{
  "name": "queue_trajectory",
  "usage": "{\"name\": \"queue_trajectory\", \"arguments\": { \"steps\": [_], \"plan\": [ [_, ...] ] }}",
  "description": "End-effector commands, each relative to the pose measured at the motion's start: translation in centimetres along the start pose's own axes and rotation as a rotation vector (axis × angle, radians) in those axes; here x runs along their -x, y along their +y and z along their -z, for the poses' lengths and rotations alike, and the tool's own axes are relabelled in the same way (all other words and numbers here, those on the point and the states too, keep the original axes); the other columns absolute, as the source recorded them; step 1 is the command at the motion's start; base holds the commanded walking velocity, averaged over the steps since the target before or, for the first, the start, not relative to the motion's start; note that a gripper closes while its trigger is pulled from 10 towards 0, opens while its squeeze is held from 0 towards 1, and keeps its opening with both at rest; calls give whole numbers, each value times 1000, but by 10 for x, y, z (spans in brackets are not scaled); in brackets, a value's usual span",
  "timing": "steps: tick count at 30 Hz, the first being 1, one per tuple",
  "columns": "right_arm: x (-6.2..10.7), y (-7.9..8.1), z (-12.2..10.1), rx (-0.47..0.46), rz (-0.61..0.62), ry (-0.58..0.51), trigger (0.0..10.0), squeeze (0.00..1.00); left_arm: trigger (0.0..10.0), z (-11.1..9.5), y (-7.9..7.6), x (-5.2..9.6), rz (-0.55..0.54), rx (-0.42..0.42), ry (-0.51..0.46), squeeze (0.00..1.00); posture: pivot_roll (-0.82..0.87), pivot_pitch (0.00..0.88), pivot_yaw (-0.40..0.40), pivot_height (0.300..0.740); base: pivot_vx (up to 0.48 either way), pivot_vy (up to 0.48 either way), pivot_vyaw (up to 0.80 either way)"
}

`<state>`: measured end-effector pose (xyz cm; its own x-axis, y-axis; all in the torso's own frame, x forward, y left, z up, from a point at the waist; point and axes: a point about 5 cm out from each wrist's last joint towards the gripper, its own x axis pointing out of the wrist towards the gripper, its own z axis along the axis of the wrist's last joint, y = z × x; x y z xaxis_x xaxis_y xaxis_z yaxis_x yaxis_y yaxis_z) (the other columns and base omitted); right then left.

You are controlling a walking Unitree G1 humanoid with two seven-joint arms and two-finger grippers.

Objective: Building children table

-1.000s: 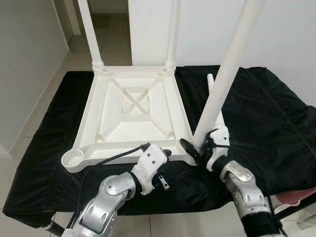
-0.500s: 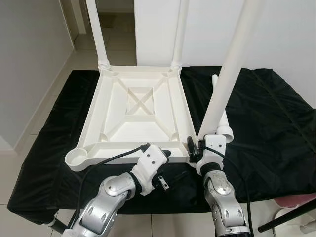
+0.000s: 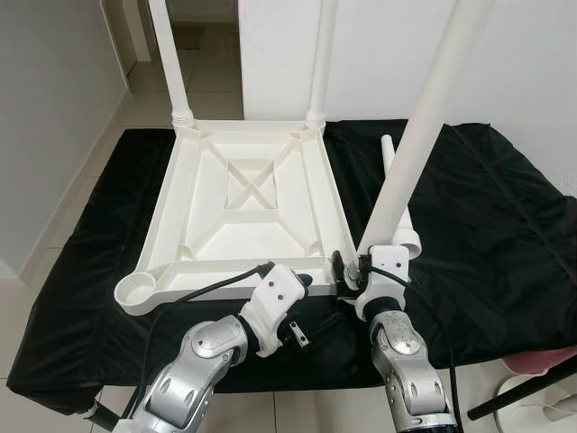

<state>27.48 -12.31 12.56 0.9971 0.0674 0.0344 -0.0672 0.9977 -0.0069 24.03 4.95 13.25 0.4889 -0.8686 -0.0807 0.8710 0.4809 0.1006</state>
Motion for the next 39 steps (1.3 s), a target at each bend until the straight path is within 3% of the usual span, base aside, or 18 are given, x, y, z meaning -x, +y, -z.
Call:
{"name": "queue_trajectory", "arguments": {
  "steps": [1,2,4,5,13,16,20,21,22,24,25,28,29,39],
  "plan": [
    [1,0,-1,-2,-16,-17,10000,1000,10000,1,2,0,-37,-9,14,0,-41,6,-13,740,0,0,0],
    [1,-4,-2,9,-46,-32,10000,471,10000,1,3,0,-40,-9,14,0,-41,6,-13,740,0,0,0],
    [0,-7,-3,13,-66,-40,10000,471,10000,1,3,0,-41,-9,14,0,-41,6,-13,740,0,0,0],
    [-1,-10,-3,16,-105,-50,10000,0,10000,1,3,0,-42,-10,14,0,-42,5,-13,740,0,0,0],
    [-16,-29,-8,95,-305,-81,10000,0,10000,2,8,2,-46,-27,24,0,-43,1,-5,740,0,0,0],
    [-16,-29,-8,95,-305,-81,10000,0,10000,2,8,2,-46,-27,24,0,-43,1,-5,740,0,0,0],
    [-22,-31,-10,104,-409,-91,10000,0,10000,1,9,1,-45,-32,25,0,-41,0,-1,740,0,0,0],
    [-25,-30,-10,104,-464,-85,8941,0,10000,1,9,1,-45,-34,24,0,-38,0,-3,740,0,0,0],
    [-27,-30,-9,110,-511,-77,6824,0,10000,0,10,1,-45,-36,23,0,-36,0,-2,740,0,0,0],
    [-29,-30,-9,114,-537,-71,6824,0,10000,0,10,1,-46,-37,22,0,-36,0,-2,740,0,0,0],
    [-30,-30,-8,119,-555,-63,4000,0,10000,0,11,1,-47,-39,22,0,-33,0,-1,740,0,0,0],
    [-31,-30,-7,122,-565,-59,4000,0,10000,0,11,1,-48,-39,22,0,-33,0,-1,740,0,0,0],
    [-33,-32,-7,126,-577,-55,0,0,10000,-1,11,1,-49,-40,21,0,-28,0,-4,740,0,0,0],
    [-34,-40,-1,110,-617,-31,0,0,10000,-1,10,3,-59,-39,21,0,-21,0,-12,740,0,0,0]
  ]
}}
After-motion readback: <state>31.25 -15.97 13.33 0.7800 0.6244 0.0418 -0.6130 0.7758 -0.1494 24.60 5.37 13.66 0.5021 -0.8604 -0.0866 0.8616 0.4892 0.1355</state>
